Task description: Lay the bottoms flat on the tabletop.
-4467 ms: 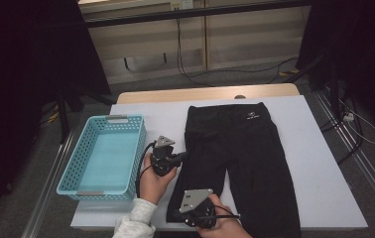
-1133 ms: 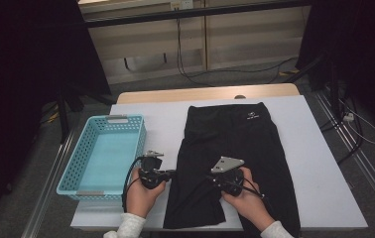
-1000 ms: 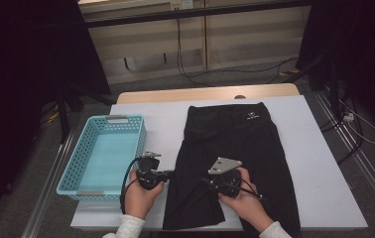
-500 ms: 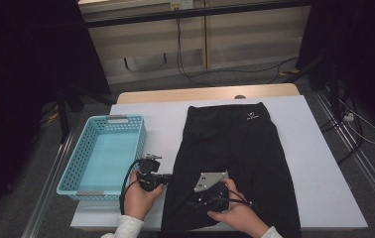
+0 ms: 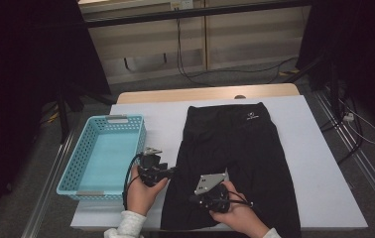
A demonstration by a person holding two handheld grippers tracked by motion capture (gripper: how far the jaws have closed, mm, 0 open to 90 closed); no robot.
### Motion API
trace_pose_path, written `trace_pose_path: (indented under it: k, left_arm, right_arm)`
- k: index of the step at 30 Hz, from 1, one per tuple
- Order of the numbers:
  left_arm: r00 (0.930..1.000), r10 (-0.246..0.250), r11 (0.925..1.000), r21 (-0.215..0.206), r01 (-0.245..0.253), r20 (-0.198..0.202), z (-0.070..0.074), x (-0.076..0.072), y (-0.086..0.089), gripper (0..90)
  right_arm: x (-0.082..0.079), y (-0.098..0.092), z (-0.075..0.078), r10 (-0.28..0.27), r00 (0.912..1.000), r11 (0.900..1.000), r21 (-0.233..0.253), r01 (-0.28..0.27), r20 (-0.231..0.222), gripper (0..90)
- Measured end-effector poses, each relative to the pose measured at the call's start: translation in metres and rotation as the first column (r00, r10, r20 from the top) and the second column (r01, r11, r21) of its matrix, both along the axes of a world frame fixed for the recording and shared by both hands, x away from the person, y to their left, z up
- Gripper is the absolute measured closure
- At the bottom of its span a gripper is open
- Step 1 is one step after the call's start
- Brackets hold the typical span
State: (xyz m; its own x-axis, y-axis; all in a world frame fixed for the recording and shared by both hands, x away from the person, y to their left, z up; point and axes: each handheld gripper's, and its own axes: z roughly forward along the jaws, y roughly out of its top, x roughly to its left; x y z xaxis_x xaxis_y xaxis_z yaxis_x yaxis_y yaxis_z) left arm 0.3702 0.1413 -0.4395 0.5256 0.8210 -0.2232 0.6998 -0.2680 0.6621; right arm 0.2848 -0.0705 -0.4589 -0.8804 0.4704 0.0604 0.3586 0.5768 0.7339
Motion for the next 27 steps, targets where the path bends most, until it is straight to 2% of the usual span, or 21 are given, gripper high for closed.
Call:
trace_pose_path:
  k: [2, 7, 9, 11, 12, 15, 18, 20, 21, 23, 27]
  left_arm:
    - [1.0000, 0.002, 1.0000, -0.007, -0.002, -0.002, -0.001, 0.003, -0.001, 46.2]
    - [0.9994, 0.008, 1.0000, 0.000, -0.008, 0.035, -0.004, 0.014, -0.004, 42.6]
    - [0.9990, 0.017, 0.9998, -0.007, -0.016, 0.042, -0.006, 0.019, -0.006, 42.6]
    - [0.9987, 0.016, 0.9998, -0.015, -0.015, 0.049, -0.009, 0.024, -0.007, 42.6]
    - [0.9989, 0.009, 0.9999, -0.015, -0.008, 0.045, -0.011, 0.027, -0.009, 42.7]
    - [0.9992, -0.002, 0.9998, -0.021, 0.002, 0.039, -0.017, 0.034, -0.014, 43.0]
    - [0.9997, -0.003, 0.9994, -0.035, 0.003, 0.025, -0.017, 0.038, -0.020, 43.4]
    - [0.9997, -0.008, 0.9998, -0.021, 0.008, 0.025, -0.016, 0.039, -0.025, 46.1]
    - [0.9997, -0.022, 0.9993, -0.028, 0.023, 0.012, -0.016, 0.038, -0.027, 49.3]
    - [0.9995, -0.027, 0.9996, -0.006, 0.027, 0.014, -0.016, 0.037, -0.032, 56.4]
    - [0.9993, -0.032, 0.9992, -0.023, 0.032, -0.017, -0.016, 0.037, -0.036, 76.4]
  right_arm:
    - [-0.002, -0.002, 0.000, 0.010, 0.9999, 1.000, -0.002, -0.010, -0.001, 89.3]
    - [-0.008, -0.006, 0.002, 0.034, 0.9993, 0.999, 0.001, -0.034, -0.016, 89.2]
    - [-0.010, -0.007, 0.003, 0.018, 0.9994, 1.000, 0.014, -0.017, -0.030, 89.0]
    - [-0.009, -0.010, 0.002, 0.022, 0.9997, 1.000, 0.004, -0.022, -0.011, 86.9]
    - [-0.009, -0.010, 0.003, 0.011, 0.9999, 1.000, 0.003, -0.011, -0.006, 83.3]
    - [-0.009, -0.013, 0.005, -0.022, 0.9998, 1.000, 0.017, 0.022, -0.002, 64.0]
    - [-0.005, -0.025, 0.013, -0.080, 0.9965, 0.996, 0.043, 0.079, 0.025, 51.7]
    - [-0.003, -0.036, 0.020, -0.125, 0.9915, 0.990, 0.067, 0.123, 0.035, 48.6]
    - [-0.001, -0.042, 0.022, -0.144, 0.9887, 0.987, 0.073, 0.141, 0.042, 46.1]
    - [0.002, -0.054, 0.026, -0.187, 0.9814, 0.980, 0.080, 0.183, 0.044, 44.4]
    - [0.007, -0.075, 0.030, -0.252, 0.9666, 0.964, 0.103, 0.247, 0.045, 41.2]
